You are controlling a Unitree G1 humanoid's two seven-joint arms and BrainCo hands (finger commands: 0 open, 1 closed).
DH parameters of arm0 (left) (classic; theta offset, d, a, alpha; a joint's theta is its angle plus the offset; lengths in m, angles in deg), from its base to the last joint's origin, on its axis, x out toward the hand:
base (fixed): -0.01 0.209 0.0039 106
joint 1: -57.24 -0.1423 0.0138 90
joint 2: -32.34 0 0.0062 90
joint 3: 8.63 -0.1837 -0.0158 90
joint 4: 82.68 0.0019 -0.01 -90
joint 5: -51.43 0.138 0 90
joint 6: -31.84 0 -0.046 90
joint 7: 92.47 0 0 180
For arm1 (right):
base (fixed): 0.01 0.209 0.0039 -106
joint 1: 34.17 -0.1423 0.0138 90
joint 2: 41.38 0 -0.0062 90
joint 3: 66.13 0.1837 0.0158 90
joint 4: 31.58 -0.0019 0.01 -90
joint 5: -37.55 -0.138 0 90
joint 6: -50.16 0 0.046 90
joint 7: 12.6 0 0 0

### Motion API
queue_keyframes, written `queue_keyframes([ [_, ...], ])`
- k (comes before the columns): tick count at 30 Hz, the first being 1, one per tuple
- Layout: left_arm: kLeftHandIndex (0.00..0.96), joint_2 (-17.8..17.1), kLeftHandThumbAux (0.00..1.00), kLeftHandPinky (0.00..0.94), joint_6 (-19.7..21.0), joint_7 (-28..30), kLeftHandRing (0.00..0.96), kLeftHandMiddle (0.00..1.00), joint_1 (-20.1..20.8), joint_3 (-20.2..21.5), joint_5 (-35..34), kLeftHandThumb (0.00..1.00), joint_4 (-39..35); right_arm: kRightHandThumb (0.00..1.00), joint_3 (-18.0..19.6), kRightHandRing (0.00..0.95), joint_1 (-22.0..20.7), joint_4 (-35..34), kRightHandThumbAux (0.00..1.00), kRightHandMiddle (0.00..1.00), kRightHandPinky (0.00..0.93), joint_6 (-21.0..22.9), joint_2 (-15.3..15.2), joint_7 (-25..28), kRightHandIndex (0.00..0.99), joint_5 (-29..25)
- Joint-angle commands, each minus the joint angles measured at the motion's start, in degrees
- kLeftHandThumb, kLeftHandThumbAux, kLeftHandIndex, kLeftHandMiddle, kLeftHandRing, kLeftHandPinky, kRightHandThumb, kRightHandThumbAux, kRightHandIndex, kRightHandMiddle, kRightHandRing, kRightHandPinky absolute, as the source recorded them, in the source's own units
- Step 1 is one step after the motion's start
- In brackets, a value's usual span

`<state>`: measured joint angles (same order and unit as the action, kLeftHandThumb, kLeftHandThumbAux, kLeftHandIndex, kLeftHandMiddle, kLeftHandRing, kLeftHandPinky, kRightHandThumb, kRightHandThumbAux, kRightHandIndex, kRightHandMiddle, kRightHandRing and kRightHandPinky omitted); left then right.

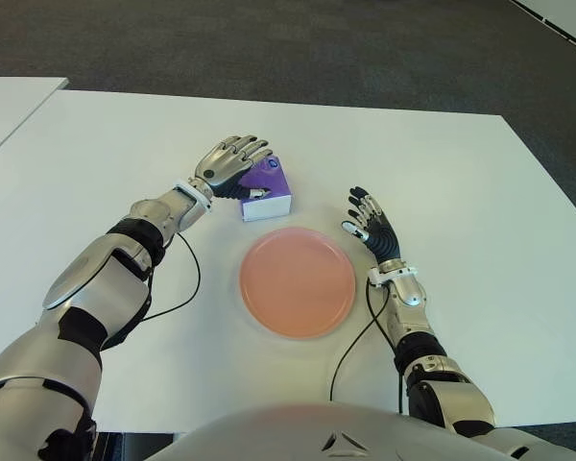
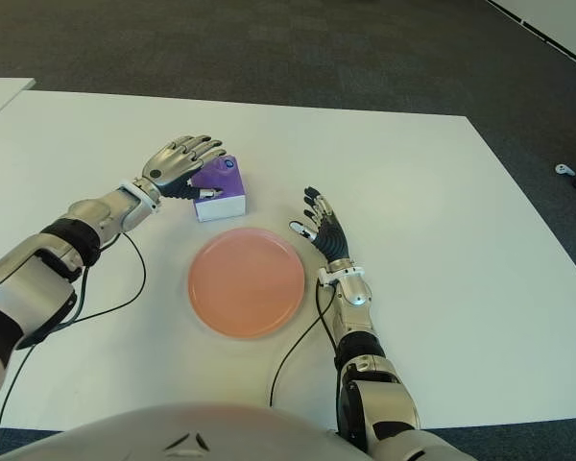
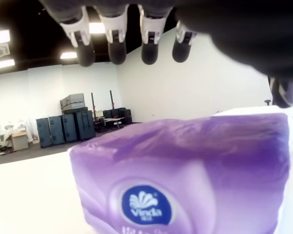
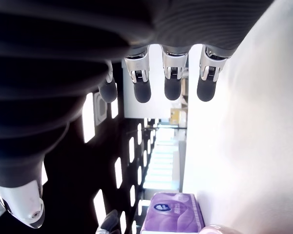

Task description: Put the tissue paper into the plate.

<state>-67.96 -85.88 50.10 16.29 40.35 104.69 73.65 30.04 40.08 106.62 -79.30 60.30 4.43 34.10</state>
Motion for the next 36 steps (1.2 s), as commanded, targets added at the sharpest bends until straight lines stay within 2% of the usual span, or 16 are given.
queue_keyframes([
  [1, 0.000, -0.8, 0.133, 0.000, -2.2, 2.8, 0.000, 0.000, -2.3, 0.5, -1.1, 0.229, -0.1, 0.000, -0.8, 0.000, 11.0, 5.3, 0.640, 0.000, 0.000, 1.7, 1.8, -0.5, 0.000, 0.4],
  [14, 0.000, -0.6, 0.100, 0.000, -3.4, 5.4, 0.000, 0.000, -2.4, -0.7, -0.2, 0.288, 0.0, 0.000, -0.9, 0.000, 11.3, 4.7, 0.640, 0.000, 0.000, 2.0, 1.6, -0.7, 0.000, 0.0],
  [23, 0.000, 0.5, 0.087, 0.000, -3.0, 8.1, 0.000, 0.000, -2.3, -2.0, 0.4, 0.294, 1.5, 0.000, -0.7, 0.000, 11.4, 4.9, 0.642, 0.000, 0.000, 1.8, 1.6, -0.6, 0.000, -0.4],
  [36, 0.000, 1.3, 0.079, 0.000, -4.8, 12.4, 0.000, 0.000, -3.0, -1.8, -0.7, 0.305, 2.7, 0.000, -1.0, 0.000, 11.2, 5.0, 0.648, 0.000, 0.000, 1.6, 1.4, -0.3, 0.000, -0.1],
])
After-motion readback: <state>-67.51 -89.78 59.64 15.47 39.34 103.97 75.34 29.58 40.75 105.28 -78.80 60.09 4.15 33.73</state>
